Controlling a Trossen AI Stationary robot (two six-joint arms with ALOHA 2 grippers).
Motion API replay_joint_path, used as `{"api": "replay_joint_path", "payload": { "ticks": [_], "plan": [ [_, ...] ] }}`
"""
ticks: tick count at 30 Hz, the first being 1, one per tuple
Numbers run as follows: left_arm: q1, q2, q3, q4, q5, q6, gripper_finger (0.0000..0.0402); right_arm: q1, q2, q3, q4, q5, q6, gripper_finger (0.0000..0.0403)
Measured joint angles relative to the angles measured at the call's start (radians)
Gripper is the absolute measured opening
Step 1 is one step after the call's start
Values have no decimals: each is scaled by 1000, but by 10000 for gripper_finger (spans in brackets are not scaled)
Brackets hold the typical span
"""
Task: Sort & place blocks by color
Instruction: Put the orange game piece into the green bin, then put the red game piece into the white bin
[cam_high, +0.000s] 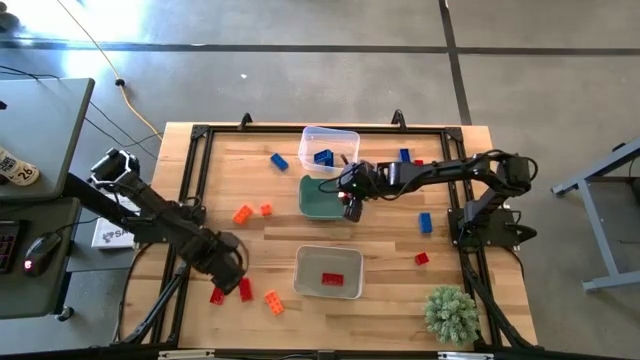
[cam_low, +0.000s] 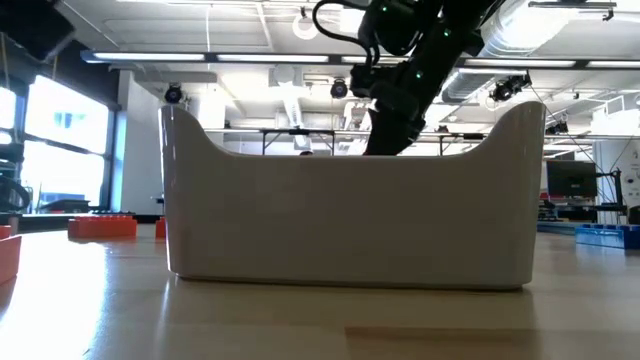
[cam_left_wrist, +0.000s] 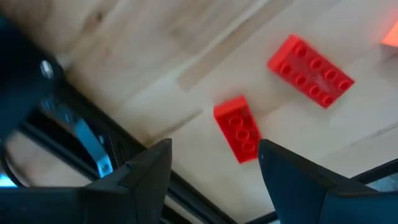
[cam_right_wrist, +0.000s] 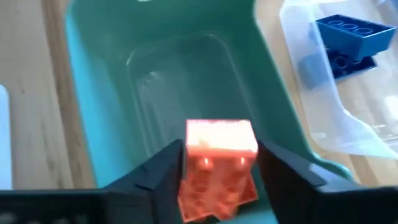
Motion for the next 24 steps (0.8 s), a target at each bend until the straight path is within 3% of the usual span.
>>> {"api": "replay_joint_path", "payload": {
  "ticks": [6, 14, 24],
  "plan": [
    [-78, 0, 0, 86, -3, -217, 225, 0, 0, 0, 9, 5, 0, 271],
    [-161, 34, 0, 146, -15, -459, 225, 0, 0, 0, 12, 4, -34, 278],
    [-179, 121, 0, 184, -19, -566, 225, 0, -4, 0, 15, 13, -60, 279]
  ]
}}
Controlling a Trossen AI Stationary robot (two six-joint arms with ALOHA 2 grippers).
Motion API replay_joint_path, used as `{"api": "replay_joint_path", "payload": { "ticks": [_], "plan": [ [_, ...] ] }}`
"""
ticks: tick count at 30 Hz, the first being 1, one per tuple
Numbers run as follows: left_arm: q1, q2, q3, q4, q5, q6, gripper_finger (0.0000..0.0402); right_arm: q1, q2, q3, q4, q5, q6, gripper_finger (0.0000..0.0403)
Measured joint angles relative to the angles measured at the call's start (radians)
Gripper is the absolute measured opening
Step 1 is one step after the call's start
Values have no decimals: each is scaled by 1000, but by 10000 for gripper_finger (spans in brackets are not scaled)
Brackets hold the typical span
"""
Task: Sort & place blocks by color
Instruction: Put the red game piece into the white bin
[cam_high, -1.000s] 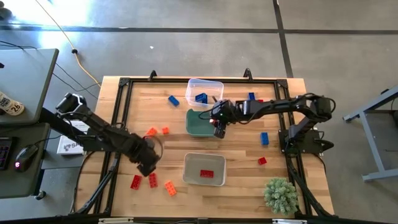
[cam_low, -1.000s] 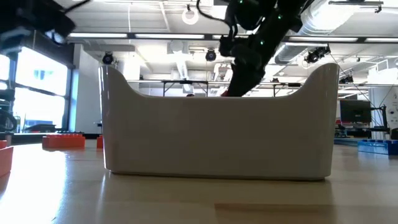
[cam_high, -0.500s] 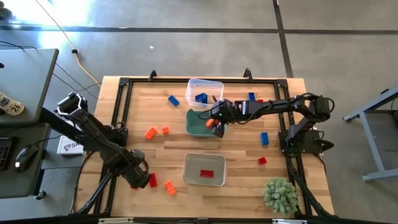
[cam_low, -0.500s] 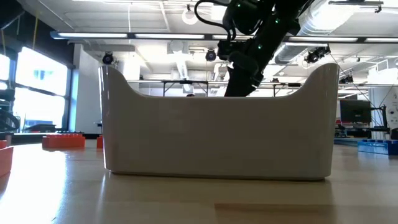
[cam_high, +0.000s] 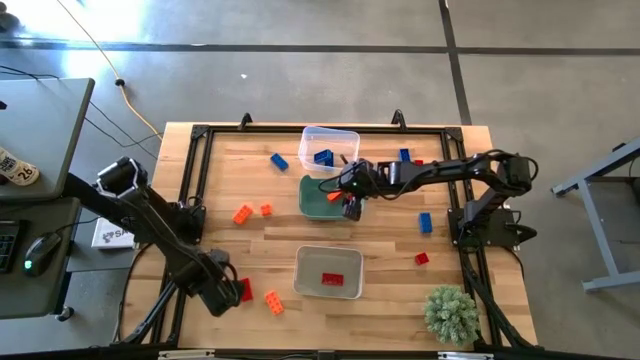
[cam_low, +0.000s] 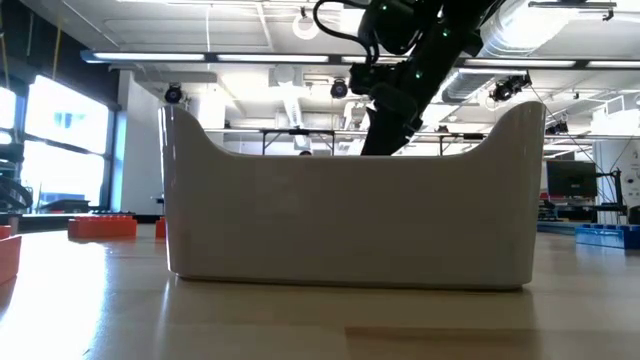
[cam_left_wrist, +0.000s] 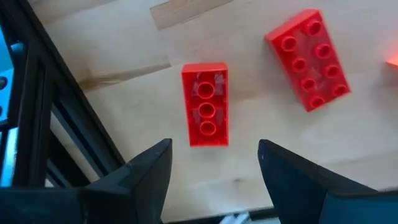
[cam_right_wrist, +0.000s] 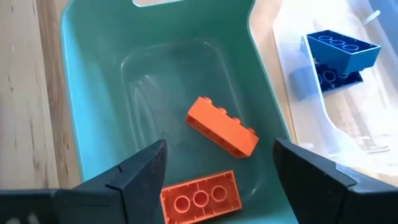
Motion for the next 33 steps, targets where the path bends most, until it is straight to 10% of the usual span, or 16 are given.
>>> {"api": "replay_joint_path", "payload": {
  "ticks": [26, 33],
  "plan": [
    [26, 287, 4, 67, 60, 15, 224, 0, -128, 0, 5, 28, -52, 279],
    [31, 281, 2, 80, 28, 90, 157, 0, -157, 0, -4, 29, -52, 279]
  ]
}}
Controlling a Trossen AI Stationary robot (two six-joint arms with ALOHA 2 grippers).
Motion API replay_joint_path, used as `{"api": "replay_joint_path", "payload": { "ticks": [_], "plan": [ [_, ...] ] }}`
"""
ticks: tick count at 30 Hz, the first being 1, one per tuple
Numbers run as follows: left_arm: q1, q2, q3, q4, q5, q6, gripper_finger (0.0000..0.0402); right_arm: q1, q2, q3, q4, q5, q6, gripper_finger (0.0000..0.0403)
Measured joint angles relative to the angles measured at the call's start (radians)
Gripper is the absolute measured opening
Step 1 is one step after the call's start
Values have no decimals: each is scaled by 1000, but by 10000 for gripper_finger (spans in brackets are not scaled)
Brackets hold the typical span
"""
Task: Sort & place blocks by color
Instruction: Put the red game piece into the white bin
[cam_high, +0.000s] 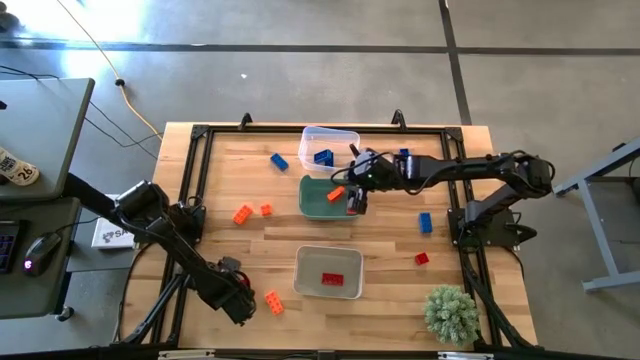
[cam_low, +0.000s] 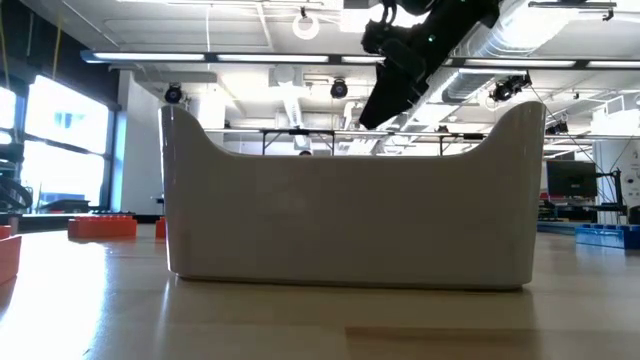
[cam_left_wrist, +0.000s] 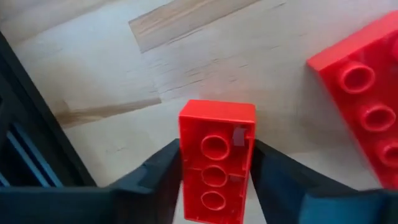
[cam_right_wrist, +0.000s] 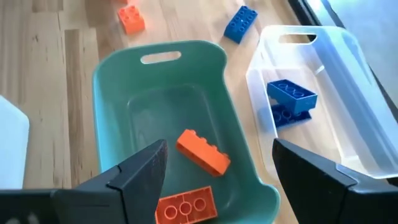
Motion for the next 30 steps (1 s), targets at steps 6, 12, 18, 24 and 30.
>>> {"api": "replay_joint_path", "payload": {
  "ticks": [6, 12, 18, 24, 30],
  "plan": [
    [5, -18, -2, -2, -7, 72, 106, 0, -40, 0, -3, 2, 0, 279],
    [34, -121, -4, -13, -167, 117, 106, 0, -92, 0, -6, 7, 11, 279],
    [117, -274, -4, -46, -364, 212, 106, 0, -137, 0, -7, 5, 76, 279],
    [233, -413, -3, -33, -549, 383, 106, 1, -166, 0, -16, 0, 147, 279],
    [374, -491, -2, 122, -642, 807, 106, 1, -179, 1, -37, 8, 193, 279]
  ]
}}
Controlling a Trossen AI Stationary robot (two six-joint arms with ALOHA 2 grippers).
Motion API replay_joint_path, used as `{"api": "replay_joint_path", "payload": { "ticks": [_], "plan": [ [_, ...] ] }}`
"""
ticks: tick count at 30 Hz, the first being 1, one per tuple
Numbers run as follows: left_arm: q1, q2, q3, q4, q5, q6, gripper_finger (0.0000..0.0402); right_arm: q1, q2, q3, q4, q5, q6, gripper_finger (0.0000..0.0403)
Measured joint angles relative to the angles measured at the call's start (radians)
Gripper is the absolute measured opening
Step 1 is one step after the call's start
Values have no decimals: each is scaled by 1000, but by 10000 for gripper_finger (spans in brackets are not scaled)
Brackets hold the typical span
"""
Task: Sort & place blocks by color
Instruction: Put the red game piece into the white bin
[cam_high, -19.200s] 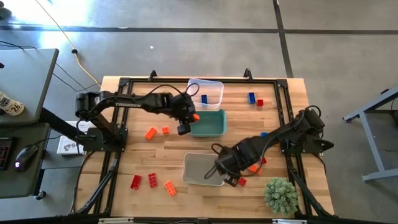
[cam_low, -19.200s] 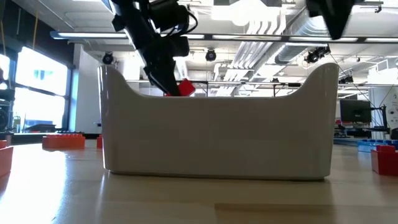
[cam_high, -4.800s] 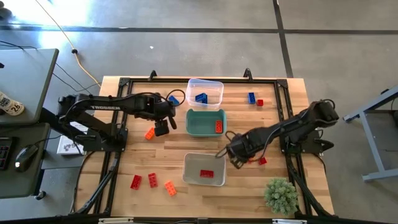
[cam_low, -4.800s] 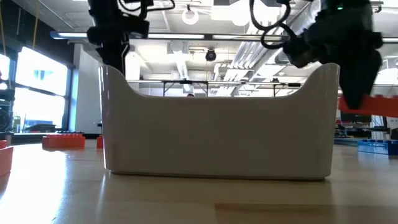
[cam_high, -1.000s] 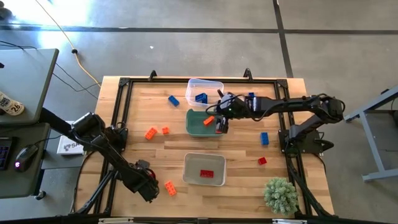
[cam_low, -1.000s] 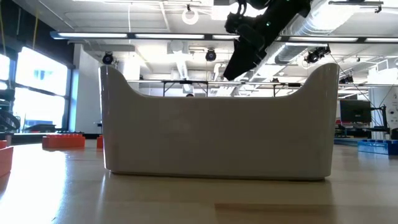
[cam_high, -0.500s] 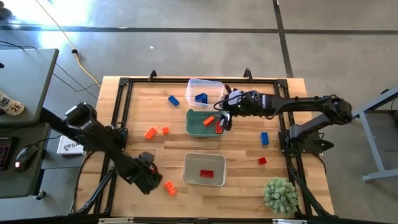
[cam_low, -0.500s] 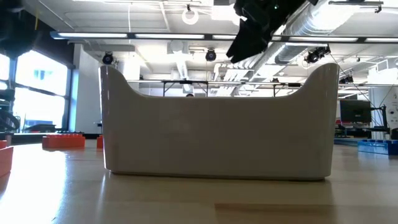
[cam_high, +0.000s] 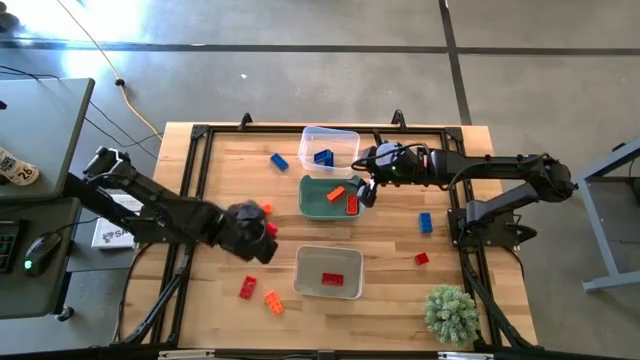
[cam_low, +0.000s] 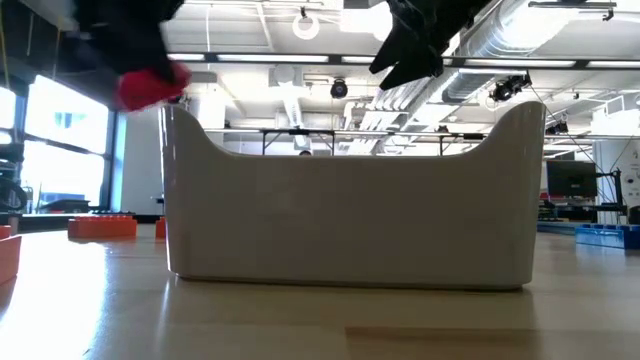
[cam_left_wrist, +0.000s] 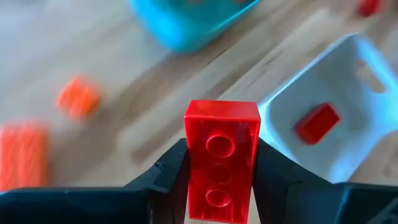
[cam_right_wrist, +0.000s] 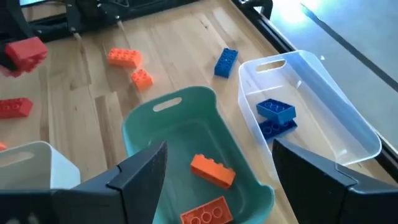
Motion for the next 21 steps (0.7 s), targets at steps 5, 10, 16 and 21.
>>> {"api": "replay_joint_path", "payload": {
  "ticks": [5, 10, 16, 21],
  "plan": [
    [142, -9, 0, 238, 78, 381, 106, 0, 0, 0, -17, 47, 14, 279],
    [257, 6, 1, 462, 275, 636, 106, -9, 0, 0, -20, 94, 104, 279],
    [344, 20, 0, 541, 456, 788, 106, -30, 0, 0, -47, 101, 236, 279],
    [358, 72, 0, 601, 570, 886, 106, -53, 1, 0, -140, 99, 378, 279]
  ]
}}
